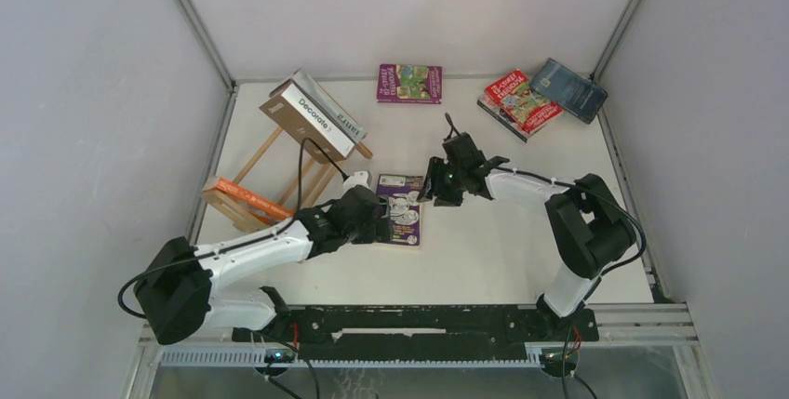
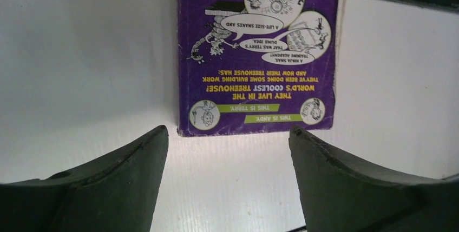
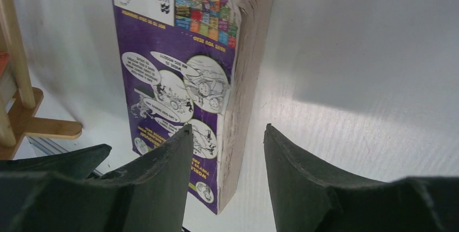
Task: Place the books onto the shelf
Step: Pick up the book from the center of the board.
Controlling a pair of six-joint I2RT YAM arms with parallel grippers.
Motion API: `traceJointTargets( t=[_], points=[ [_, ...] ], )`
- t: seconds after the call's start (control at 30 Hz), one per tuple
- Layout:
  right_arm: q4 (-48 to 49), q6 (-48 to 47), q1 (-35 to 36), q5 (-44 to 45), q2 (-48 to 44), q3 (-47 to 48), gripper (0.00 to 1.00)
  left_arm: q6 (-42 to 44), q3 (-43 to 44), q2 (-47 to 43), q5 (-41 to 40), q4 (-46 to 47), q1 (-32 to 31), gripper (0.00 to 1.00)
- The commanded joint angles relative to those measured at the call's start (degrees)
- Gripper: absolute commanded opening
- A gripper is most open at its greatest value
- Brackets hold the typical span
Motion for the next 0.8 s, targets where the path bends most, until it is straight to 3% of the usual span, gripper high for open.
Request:
traceJointTargets(
  t=[0.0, 0.27, 0.53, 0.67, 0.77],
  points=[
    [5.19, 2.46, 0.83, -1.21, 1.24, -1.19, 0.58, 1.24, -0.93, 1.89, -4.01, 4.22, -0.36, 0.86],
    [7.38, 3.73, 3.01, -1.13, 4.11, -1.25, 0.59, 3.70, -1.53, 6.28, -4.44, 7.67, 0.00, 0.87],
    [6.95, 4.45, 5.71, -1.05, 7.65, -1.25, 0.57, 4.67, -3.99, 10.40, 3.31, 16.57, 1.94, 0.87],
    [6.93, 4.91, 6.93, -1.02, 9.02, -1.31, 0.48, 5.15, -4.72, 13.23, 9.86, 22.85, 2.05, 0.86],
    [8.91, 6.27, 7.41, -2.26, 9.42, -2.73, 0.35, 4.50, -5.70, 14.94, 15.49, 27.90, 2.13, 0.85]
  ],
)
